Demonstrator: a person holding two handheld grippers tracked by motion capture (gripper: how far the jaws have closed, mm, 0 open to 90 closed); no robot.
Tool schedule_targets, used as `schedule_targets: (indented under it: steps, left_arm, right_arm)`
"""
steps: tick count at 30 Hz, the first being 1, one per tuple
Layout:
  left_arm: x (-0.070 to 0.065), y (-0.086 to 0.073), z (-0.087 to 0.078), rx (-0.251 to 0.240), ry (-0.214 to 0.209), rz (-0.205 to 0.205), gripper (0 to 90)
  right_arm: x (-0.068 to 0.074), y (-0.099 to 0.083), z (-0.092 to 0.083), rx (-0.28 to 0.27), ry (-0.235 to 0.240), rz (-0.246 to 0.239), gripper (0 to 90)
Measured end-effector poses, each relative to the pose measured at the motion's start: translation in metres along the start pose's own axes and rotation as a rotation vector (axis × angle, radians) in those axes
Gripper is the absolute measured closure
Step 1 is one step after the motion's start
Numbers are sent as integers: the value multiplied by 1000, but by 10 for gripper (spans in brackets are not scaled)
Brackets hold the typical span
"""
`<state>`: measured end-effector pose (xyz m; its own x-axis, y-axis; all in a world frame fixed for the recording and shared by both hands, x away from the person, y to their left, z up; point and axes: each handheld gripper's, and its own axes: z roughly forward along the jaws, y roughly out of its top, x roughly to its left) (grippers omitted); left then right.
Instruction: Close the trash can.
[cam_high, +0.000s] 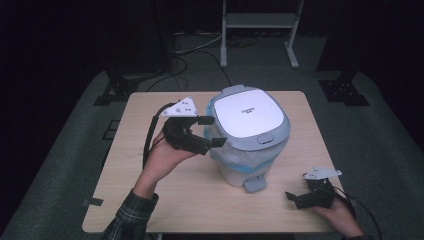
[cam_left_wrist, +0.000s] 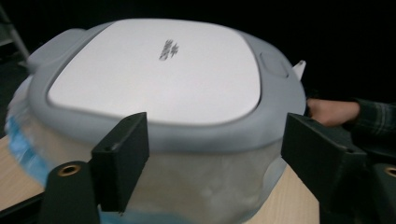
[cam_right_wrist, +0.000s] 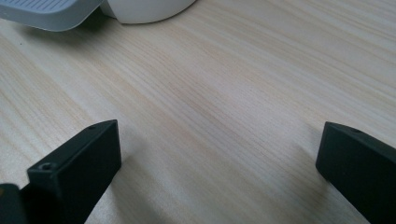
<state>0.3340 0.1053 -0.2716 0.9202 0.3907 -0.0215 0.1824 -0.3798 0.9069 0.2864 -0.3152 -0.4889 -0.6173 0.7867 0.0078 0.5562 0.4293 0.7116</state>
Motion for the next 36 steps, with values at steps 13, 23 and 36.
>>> schedule_targets:
  steps: [13,23,36]
  left_arm:
    - [3,-63,0,60,81,-37,46]
    - [5,-115,-1,78,133,-59,21]
    - [5,-180,3,210,180,-102,21]
  right_arm:
    - [0,0,0,0,0,1,0]
    - [0,0,0,0,-1,0,0]
    - [0,0,0,1,0,1,0]
